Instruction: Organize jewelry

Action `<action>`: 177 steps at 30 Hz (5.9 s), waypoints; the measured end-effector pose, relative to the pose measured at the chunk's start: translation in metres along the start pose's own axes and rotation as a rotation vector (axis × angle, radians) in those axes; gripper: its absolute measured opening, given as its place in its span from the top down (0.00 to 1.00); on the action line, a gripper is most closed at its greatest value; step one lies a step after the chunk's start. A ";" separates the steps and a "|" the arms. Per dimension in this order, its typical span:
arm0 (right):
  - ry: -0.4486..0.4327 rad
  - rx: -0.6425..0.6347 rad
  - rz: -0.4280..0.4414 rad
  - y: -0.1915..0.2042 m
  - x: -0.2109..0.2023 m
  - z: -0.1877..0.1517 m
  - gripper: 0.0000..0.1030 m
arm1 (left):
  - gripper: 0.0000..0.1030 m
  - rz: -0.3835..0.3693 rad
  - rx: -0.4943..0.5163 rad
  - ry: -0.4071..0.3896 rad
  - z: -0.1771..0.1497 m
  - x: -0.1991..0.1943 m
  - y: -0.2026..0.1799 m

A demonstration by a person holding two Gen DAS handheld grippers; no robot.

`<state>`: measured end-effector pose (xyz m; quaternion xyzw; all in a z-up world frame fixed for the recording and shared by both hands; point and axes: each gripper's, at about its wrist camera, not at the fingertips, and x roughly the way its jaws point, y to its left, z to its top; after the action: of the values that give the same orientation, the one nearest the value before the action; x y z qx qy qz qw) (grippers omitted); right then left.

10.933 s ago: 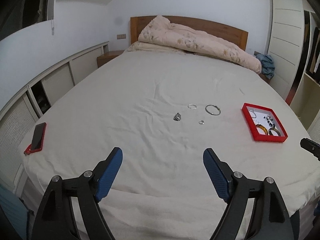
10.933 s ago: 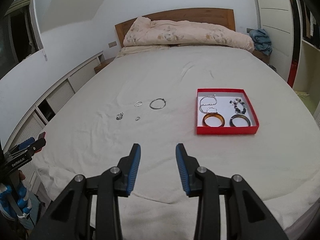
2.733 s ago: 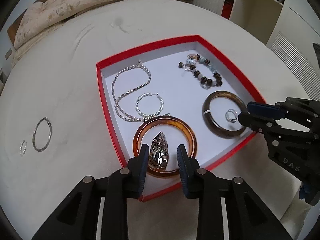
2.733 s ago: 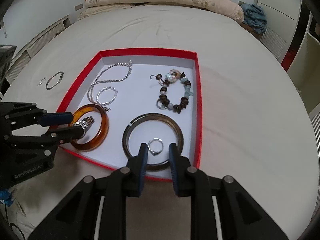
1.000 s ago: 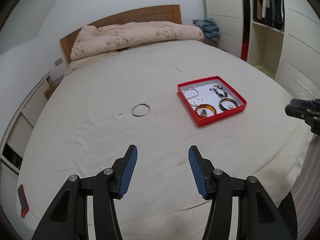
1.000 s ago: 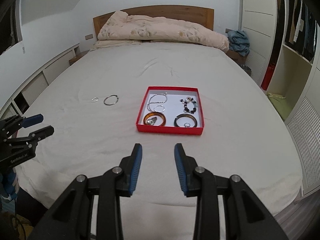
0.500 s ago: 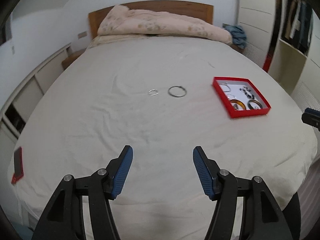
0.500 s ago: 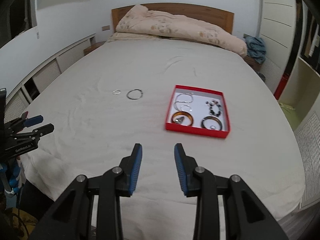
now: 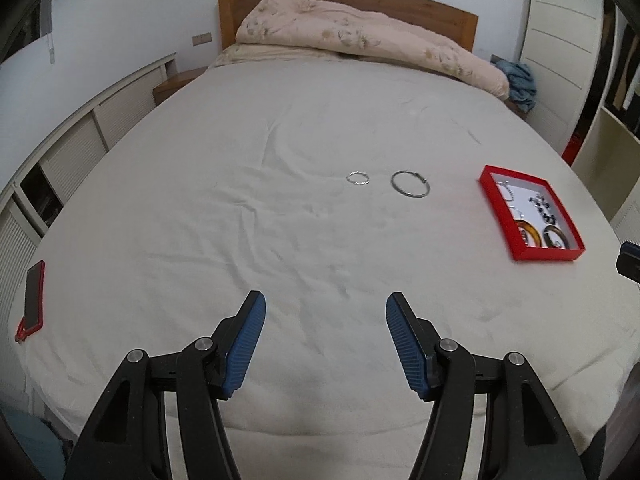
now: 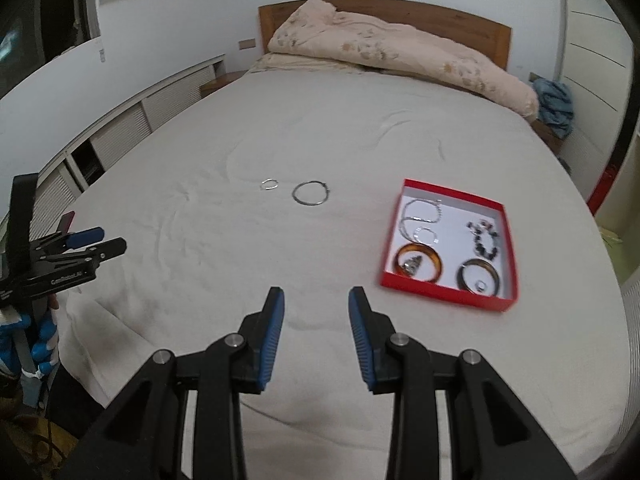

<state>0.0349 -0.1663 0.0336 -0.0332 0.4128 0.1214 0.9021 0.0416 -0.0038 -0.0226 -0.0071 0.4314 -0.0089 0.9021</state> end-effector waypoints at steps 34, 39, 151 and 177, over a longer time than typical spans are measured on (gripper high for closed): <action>0.099 0.047 0.123 -0.041 0.261 0.108 0.70 | 0.56 -0.121 0.041 0.121 0.141 0.243 -0.024; 0.121 0.057 0.121 -0.044 0.290 0.113 0.70 | 0.64 -0.116 0.068 0.153 0.143 0.268 -0.027; 0.068 0.277 -0.226 -0.265 0.192 0.006 0.94 | 0.94 -0.276 0.440 0.150 0.101 0.238 -0.335; 0.008 0.293 -0.216 -0.219 0.103 0.004 0.68 | 0.41 -0.295 0.336 0.043 0.103 0.133 -0.280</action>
<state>0.1566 -0.3576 -0.0499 0.0541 0.4238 -0.0381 0.9033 0.2027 -0.2862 -0.0554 0.0808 0.4374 -0.2126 0.8701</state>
